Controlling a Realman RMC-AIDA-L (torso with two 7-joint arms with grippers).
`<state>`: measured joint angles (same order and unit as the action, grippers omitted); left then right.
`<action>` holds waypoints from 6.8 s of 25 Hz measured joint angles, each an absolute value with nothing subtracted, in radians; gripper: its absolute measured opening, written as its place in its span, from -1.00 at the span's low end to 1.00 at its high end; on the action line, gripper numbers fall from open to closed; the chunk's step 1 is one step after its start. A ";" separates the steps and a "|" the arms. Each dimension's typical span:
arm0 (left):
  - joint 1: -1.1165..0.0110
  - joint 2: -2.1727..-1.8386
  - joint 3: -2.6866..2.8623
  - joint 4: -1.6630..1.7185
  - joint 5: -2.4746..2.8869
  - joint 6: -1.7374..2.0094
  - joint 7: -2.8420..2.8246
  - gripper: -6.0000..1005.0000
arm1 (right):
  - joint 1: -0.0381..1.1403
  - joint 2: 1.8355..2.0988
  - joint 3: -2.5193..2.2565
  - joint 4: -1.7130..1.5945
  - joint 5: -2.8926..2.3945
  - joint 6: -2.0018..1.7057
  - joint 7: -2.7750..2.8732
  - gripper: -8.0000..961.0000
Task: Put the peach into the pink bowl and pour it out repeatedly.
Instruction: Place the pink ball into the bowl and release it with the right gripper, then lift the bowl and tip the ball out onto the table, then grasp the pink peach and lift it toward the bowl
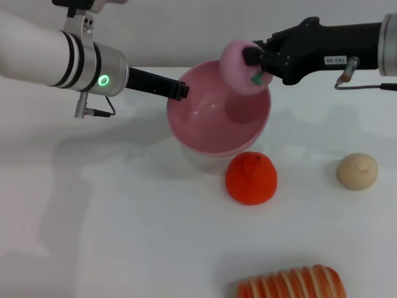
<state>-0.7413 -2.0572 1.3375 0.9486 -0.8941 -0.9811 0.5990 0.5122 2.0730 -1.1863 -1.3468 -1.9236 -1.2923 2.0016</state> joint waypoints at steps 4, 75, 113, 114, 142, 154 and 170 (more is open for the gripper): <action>-0.727 -2.056 1.338 0.962 -0.924 -0.988 0.601 -0.90 | 0.527 2.073 -1.194 -1.304 -1.925 -1.271 1.959 -0.84; -0.476 -2.068 2.497 0.841 -0.545 0.985 0.249 -0.90 | 0.285 2.061 -0.563 -0.478 -0.719 -1.431 0.798 -0.05; -0.608 -2.056 2.196 0.899 -0.458 0.354 -0.073 -0.90 | 0.283 2.065 -0.609 -0.475 -0.726 -1.438 0.806 -0.09; -0.622 -2.056 2.170 0.914 -0.448 0.273 -0.077 -0.90 | 0.281 2.065 -0.624 -0.475 -0.726 -1.438 0.807 -0.09; -0.879 -2.053 1.309 0.745 -1.026 -0.792 0.792 -0.90 | 0.495 2.064 -1.006 -1.367 -1.899 -1.912 1.826 -0.11; -0.854 -2.045 1.258 0.742 -1.013 -0.762 0.804 -0.90 | 0.588 2.073 -1.383 -1.223 -2.154 -1.591 2.001 -0.12; -0.841 -2.054 1.255 0.741 -1.017 -0.757 0.832 -0.90 | 0.631 2.076 -1.594 -1.030 -2.227 -1.322 2.096 -0.14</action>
<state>-0.8410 -2.0538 1.2549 0.7408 -1.0168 -0.7566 0.8318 0.6308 2.0756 -1.5938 -1.0296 -2.2274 -1.3217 2.0964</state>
